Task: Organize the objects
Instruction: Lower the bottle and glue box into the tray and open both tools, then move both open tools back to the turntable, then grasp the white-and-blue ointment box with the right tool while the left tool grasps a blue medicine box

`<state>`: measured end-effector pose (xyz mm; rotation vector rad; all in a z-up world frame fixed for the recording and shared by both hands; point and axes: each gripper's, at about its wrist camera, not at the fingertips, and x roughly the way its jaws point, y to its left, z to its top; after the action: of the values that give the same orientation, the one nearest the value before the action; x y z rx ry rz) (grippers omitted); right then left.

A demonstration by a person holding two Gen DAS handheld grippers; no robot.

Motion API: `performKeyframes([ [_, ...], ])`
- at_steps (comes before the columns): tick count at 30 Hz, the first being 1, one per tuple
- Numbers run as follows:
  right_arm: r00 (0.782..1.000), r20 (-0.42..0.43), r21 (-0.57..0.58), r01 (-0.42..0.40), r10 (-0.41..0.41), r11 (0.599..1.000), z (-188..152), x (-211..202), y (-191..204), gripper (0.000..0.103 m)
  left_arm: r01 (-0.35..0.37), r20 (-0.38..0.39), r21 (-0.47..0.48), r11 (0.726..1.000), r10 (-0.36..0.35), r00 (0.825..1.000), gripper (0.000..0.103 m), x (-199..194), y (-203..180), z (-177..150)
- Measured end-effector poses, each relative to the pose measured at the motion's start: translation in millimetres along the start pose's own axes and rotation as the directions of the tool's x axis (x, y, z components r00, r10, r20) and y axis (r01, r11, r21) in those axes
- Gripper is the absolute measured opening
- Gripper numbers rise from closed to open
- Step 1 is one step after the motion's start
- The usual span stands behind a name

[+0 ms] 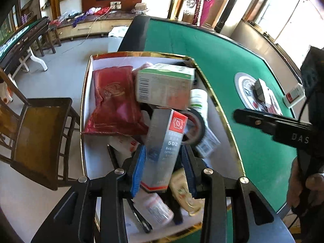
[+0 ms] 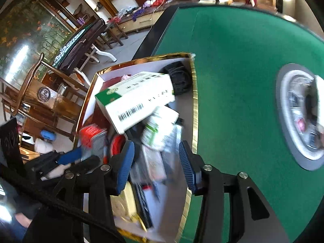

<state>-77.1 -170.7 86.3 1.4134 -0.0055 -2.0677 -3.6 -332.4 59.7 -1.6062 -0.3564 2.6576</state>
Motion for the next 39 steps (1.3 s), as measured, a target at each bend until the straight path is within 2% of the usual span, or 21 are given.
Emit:
performKeyframes([
  [3, 0.99, 0.1, -0.007, 0.105, -0.104, 0.994, -14, -37, -13, 0.045, 0.008, 0.015, 0.029, 1.0, -0.008, 1.0, 0.032, -8, -15, -1],
  [6, 0.948, 0.236, 0.051, 0.206, -0.213, 0.977, -23, -88, -40, 0.045, 0.024, 0.018, 0.056, 0.998, -0.025, 1.0, 0.032, -12, -34, 0],
  [8, 0.934, 0.26, 0.128, 0.218, -0.245, 0.968, -28, -114, -75, 0.045, 0.035, 0.017, 0.078, 0.996, -0.037, 0.999, 0.032, -13, -50, -1],
  [12, 0.951, 0.216, 0.295, 0.154, -0.223, 0.943, -39, -136, -156, 0.045, 0.048, 0.01, 0.123, 0.991, -0.05, 0.999, 0.032, -13, -81, -2],
  [14, 0.944, 0.149, 0.329, 0.234, -0.295, 0.915, -42, -140, -196, 0.045, 0.055, 0.001, 0.138, 0.989, -0.055, 0.998, 0.032, -11, -97, -3],
  [17, 0.944, 0.112, 0.418, 0.239, -0.311, 0.876, -47, -147, -250, 0.046, 0.062, -0.008, 0.154, 0.986, -0.061, 0.998, 0.032, -7, -118, -5],
  [19, 0.942, 0.052, 0.466, 0.271, -0.332, 0.842, -40, -143, -286, 0.048, 0.064, -0.015, 0.162, 0.985, -0.062, 0.998, 0.032, -4, -128, -7],
  [22, 0.951, 0.028, 0.51, 0.251, -0.307, 0.823, -26, -134, -319, 0.049, 0.061, -0.027, 0.165, 0.984, -0.058, 0.998, 0.032, 2, -145, -9],
  [24, 0.959, 0.03, 0.524, 0.226, -0.283, 0.821, -15, -126, -332, 0.048, 0.053, -0.032, 0.163, 0.985, -0.048, 0.998, 0.032, 7, -153, -10],
  [26, 0.962, -0.009, 0.506, 0.239, -0.272, 0.829, 1, -113, -341, 0.048, 0.046, -0.036, 0.155, 0.987, -0.04, 0.999, 0.032, 10, -159, -10],
  [30, 0.956, -0.073, 0.474, 0.285, -0.285, 0.833, 29, -86, -350, 0.049, 0.029, -0.039, 0.134, 0.991, -0.024, 0.999, 0.032, 16, -162, -11],
  [33, 0.939, -0.123, 0.433, 0.342, -0.322, 0.834, 45, -69, -350, 0.049, 0.02, -0.04, 0.118, 0.993, -0.015, 0.999, 0.032, 19, -162, -10],
  [35, 0.927, -0.15, 0.418, 0.376, -0.345, 0.827, 49, -62, -350, 0.049, 0.019, -0.039, 0.11, 0.994, -0.015, 0.999, 0.032, 23, -163, -9],
  [39, 0.924, -0.165, 0.414, 0.382, -0.344, 0.826, 45, -59, -356, 0.043, 0.039, -0.041, 0.111, 0.993, -0.034, 0.999, 0.032, 29, -171, 2],
])
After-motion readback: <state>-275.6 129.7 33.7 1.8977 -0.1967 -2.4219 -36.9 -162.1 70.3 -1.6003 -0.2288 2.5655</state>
